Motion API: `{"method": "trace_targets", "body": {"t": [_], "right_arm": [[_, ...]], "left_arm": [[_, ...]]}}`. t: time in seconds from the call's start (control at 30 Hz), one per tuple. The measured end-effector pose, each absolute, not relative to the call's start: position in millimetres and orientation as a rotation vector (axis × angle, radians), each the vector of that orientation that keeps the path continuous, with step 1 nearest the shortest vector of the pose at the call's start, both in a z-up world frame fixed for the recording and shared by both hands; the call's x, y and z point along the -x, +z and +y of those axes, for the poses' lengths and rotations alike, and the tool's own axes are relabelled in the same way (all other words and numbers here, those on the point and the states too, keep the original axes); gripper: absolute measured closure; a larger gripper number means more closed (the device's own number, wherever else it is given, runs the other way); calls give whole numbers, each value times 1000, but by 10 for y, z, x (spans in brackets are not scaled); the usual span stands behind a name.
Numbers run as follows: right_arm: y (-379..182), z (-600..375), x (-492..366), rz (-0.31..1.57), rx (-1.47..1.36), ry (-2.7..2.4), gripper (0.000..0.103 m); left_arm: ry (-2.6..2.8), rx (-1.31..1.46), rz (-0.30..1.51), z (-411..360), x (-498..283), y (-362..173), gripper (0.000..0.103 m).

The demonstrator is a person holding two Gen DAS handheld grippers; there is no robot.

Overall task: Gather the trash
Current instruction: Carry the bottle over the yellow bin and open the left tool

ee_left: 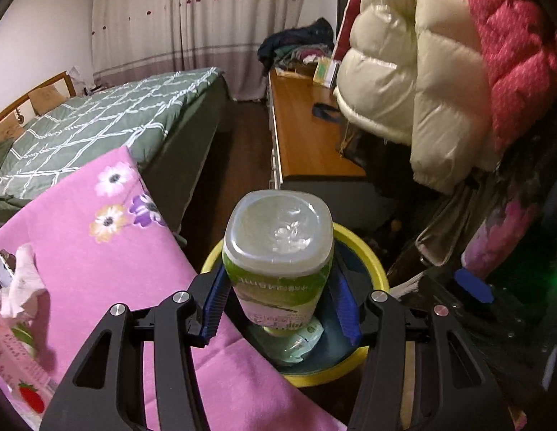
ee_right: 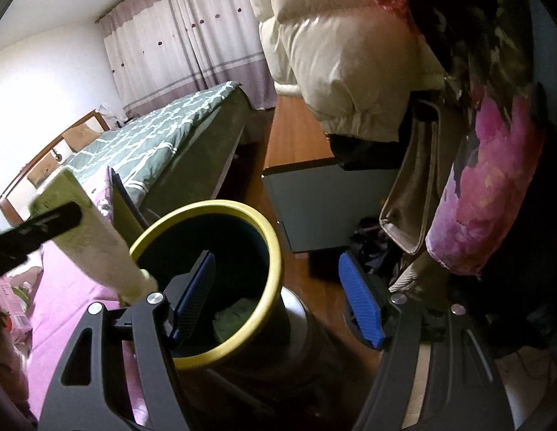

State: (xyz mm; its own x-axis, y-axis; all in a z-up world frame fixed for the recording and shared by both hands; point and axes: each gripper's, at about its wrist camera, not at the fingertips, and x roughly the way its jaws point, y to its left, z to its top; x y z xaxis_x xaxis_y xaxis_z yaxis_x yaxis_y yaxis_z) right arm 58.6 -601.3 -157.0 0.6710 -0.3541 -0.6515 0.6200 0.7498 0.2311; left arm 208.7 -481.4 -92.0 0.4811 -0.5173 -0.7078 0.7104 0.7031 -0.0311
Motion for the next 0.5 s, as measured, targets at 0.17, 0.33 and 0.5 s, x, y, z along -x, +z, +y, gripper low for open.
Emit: {"method": "trace_targets", "body": {"t": [0.17,0.33,0.5], "right_arm": [[-1586,-5991,-601,633,-460,-571,35],[-1525,-5880,-613,628,-442,-560,33],[-1458,-5724,-664,624,-419,-537,31]], "left_arm": [[-728,-272,705,-4726,-2056,-872,20],[-717,-211,656,-4227,-1953,-525,13],[-643,-142,579,-3485,-1794,-180,5]]}}
